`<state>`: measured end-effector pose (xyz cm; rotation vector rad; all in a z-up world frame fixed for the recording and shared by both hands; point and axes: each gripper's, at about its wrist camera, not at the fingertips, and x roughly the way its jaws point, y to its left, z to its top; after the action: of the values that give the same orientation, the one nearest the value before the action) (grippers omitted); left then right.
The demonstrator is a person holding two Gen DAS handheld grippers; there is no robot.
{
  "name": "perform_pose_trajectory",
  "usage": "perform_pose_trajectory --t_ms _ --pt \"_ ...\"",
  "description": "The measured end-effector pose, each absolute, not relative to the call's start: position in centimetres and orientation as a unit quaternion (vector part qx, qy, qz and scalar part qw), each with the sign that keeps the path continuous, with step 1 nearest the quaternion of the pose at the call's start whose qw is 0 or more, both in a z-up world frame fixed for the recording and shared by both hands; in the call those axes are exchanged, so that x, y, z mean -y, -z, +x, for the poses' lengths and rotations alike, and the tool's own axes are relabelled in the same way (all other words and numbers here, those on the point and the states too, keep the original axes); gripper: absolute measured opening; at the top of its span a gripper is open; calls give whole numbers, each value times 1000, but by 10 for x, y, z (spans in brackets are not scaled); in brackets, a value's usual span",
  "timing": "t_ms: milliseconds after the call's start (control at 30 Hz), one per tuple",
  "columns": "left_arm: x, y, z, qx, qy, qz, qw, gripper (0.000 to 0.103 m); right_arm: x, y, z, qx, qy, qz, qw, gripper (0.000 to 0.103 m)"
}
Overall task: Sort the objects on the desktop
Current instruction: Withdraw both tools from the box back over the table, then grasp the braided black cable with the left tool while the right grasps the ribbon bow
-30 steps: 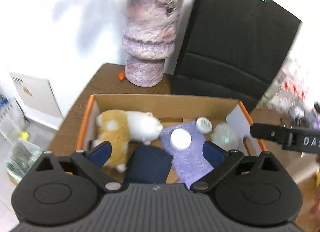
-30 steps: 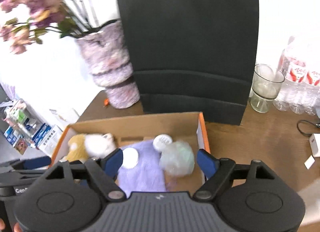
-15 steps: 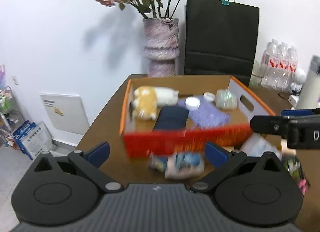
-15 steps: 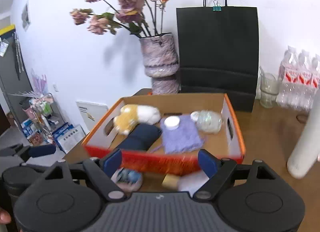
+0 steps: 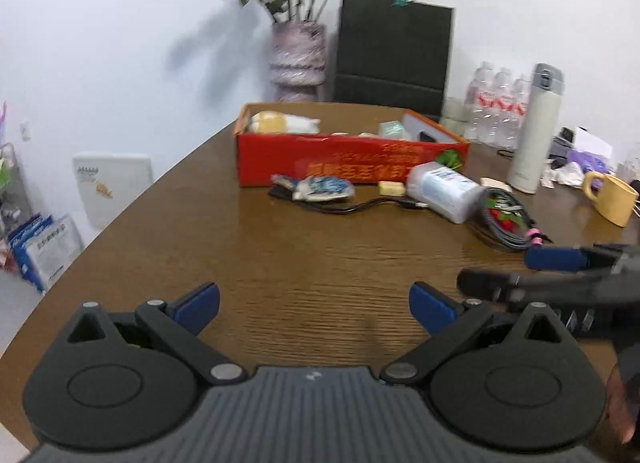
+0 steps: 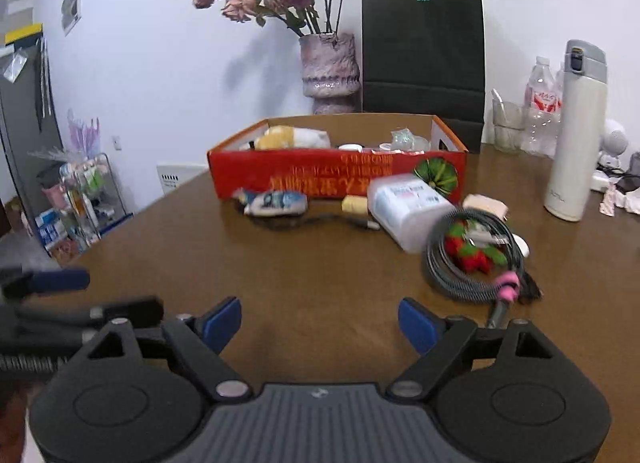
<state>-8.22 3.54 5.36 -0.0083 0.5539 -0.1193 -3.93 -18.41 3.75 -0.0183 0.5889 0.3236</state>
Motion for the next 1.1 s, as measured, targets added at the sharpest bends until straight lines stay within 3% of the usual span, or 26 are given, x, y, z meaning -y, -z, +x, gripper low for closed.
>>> perform_pose_trajectory --t_ms 567,833,967,1100 --pt "-25 -33 -73 -299 63 20 952 103 209 -31 -55 -271 -132 -28 953 87" --pt "20 -50 -33 -275 130 44 951 103 266 -41 -4 -253 -54 22 966 87" --pt "40 -57 -12 -270 150 41 950 103 281 -34 32 -287 -40 17 957 80" --pt "53 -55 3 -278 159 41 946 102 294 -23 48 -308 -38 28 950 64"
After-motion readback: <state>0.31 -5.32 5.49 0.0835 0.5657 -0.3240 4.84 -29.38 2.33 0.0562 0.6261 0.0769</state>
